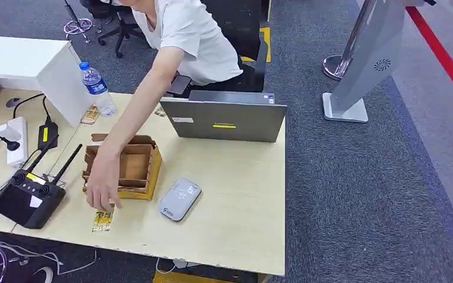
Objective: Pass the card to the sensor for recognition and then transmit it.
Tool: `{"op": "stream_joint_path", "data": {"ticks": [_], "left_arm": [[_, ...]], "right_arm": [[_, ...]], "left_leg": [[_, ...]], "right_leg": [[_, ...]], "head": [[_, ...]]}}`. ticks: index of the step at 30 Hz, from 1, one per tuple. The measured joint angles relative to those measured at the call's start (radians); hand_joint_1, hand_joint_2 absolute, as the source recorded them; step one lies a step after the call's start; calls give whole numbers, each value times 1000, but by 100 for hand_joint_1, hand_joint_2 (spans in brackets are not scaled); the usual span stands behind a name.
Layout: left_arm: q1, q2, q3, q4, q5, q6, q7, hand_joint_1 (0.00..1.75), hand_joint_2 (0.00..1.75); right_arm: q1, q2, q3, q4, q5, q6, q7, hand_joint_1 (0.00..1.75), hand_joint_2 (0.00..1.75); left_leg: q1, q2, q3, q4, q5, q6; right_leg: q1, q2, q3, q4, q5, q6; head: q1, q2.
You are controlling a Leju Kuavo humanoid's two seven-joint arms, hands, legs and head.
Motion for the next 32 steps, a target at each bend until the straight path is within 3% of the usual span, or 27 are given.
{"op": "stream_joint_path", "data": {"ticks": [8,9,10,18,28,29,30,31,32], "left_arm": [[34,-16,-130,-31,64,-19,9,175,0],[36,-17,-144,-34,71,-21,10,175,0],[40,-18,-158,-37,80,-21,11,0,0],[51,-24,-205,-48,96,-28,18,0,0],[52,-24,-215,-53,97,-29,18,0,0],[52,-24,-216,-53,97,-29,18,0,0],[52,-24,-217,-53,97,-29,18,2,0],[52,-24,-218,-53,97,-29,18,175,0],[52,-24,-220,-53,97,-29,18,175,0]], "right_arm": [[38,-9,172,-32,-198,24,-13,175,0],[41,-10,190,-35,-223,27,-15,65,0],[45,-11,208,-38,-250,31,-16,0,0],[58,-17,271,-52,-301,40,-21,0,0],[59,-18,286,-56,-301,40,-21,0,0],[59,-19,286,-56,-301,40,-21,10,0],[59,-19,287,-57,-301,40,-21,175,0],[59,-19,288,-57,-301,40,-21,175,0],[59,-19,288,-57,-301,40,-21,175,0]], "left_leg": [[0,0,0,0,0,0],[0,0,0,0,0,0],[0,0,0,0,0,0],[0,0,0,0,0,0],[0,0,0,0,0,0],[0,0,0,0,0,0],[0,0,0,0,0,0],[0,0,0,0,0,0],[0,0,0,0,0,0]], "right_leg": [[0,0,0,0,-1,0],[0,0,0,0,-1,0],[0,0,0,0,-1,0],[0,0,0,0,-1,0],[0,0,0,0,-1,0],[0,0,0,0,-1,0],[0,0,0,0,-1,0],[0,0,0,0,-1,0],[0,0,0,0,-1,0]], "head": [[0,0],[0,0],[0,0],[0,0],[0,0],[0,0],[0,0],[0,0],[0,0]]}}
